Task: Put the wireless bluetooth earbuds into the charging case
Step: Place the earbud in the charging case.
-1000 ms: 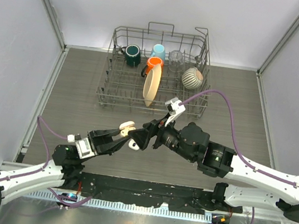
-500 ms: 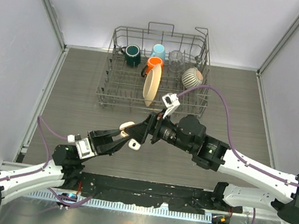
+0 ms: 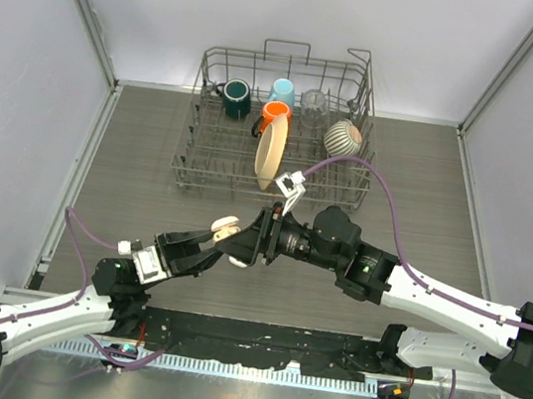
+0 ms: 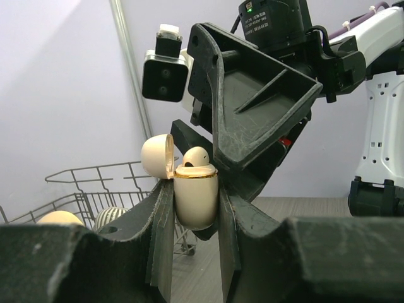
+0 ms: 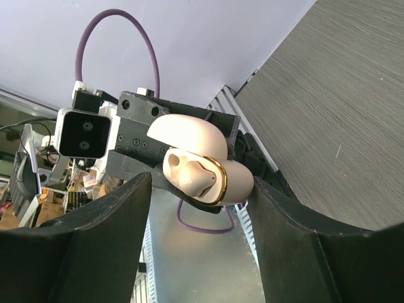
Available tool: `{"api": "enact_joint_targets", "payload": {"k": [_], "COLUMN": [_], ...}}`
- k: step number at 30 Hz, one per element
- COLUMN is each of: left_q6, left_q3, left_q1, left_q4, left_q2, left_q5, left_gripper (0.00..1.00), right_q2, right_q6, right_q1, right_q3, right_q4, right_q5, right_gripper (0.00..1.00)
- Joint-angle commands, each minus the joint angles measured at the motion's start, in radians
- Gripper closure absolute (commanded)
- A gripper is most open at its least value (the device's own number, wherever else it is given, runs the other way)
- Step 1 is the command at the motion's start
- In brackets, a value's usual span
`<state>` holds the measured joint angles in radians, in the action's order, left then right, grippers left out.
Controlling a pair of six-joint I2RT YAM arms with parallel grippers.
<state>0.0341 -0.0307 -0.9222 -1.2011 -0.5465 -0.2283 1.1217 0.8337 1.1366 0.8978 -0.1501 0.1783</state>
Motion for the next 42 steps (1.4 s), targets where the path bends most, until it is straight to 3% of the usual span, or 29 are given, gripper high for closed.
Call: {"api": "enact_joint_targets", "payload": {"k": [1, 3, 7, 10, 12, 16, 17, 21, 37, 42], "left_q6": [0.010, 0.010, 0.010, 0.010, 0.012, 0.013, 0.013, 0.015, 0.026, 0.032], "left_q3": [0.048, 0.048, 0.048, 0.048, 0.046, 0.045, 0.045, 0.041, 0.034, 0.037], "left_q1": [0.002, 0.002, 0.002, 0.002, 0.000, 0.002, 0.002, 0.002, 0.002, 0.002], "left_q4": [-0.052, -0.054, -0.052, -0.051, -0.049, -0.048, -0.046, -0.040, 0.003, -0.006], "left_q2": [0.005, 0.005, 0.010, 0.007, 0.005, -0.001, -0.004, -0.015, -0.029, -0.027], "left_q5": [-0.003, -0.005, -0.006, -0.003, -0.002, 0.001, 0.003, 0.010, 0.011, 0.014], "left_gripper": [1.00, 1.00, 1.00, 1.00, 1.00, 1.00, 1.00, 1.00, 1.00, 1.00], "right_q2": [-0.005, -0.013, -0.020, -0.016, -0.004, 0.003, 0.004, 0.007, 0.024, 0.010], "right_q6": [0.013, 0.015, 0.018, 0.021, 0.022, 0.027, 0.022, 0.005, -0.120, -0.136], "right_q1": [-0.008, -0.012, -0.026, -0.031, -0.031, -0.031, -0.031, -0.031, -0.031, -0.031], "right_q3": [0.004, 0.004, 0.012, 0.013, 0.015, 0.018, 0.018, 0.029, 0.108, 0.113], "right_q4": [-0.089, -0.091, -0.091, -0.092, -0.100, -0.115, -0.117, -0.123, 0.023, 0.041], "right_q5": [0.013, 0.006, 0.003, 0.024, 0.041, 0.066, 0.070, 0.092, 0.070, 0.056], "right_gripper": [0.32, 0.26, 0.27, 0.34, 0.44, 0.56, 0.63, 0.70, 0.71, 0.47]}}
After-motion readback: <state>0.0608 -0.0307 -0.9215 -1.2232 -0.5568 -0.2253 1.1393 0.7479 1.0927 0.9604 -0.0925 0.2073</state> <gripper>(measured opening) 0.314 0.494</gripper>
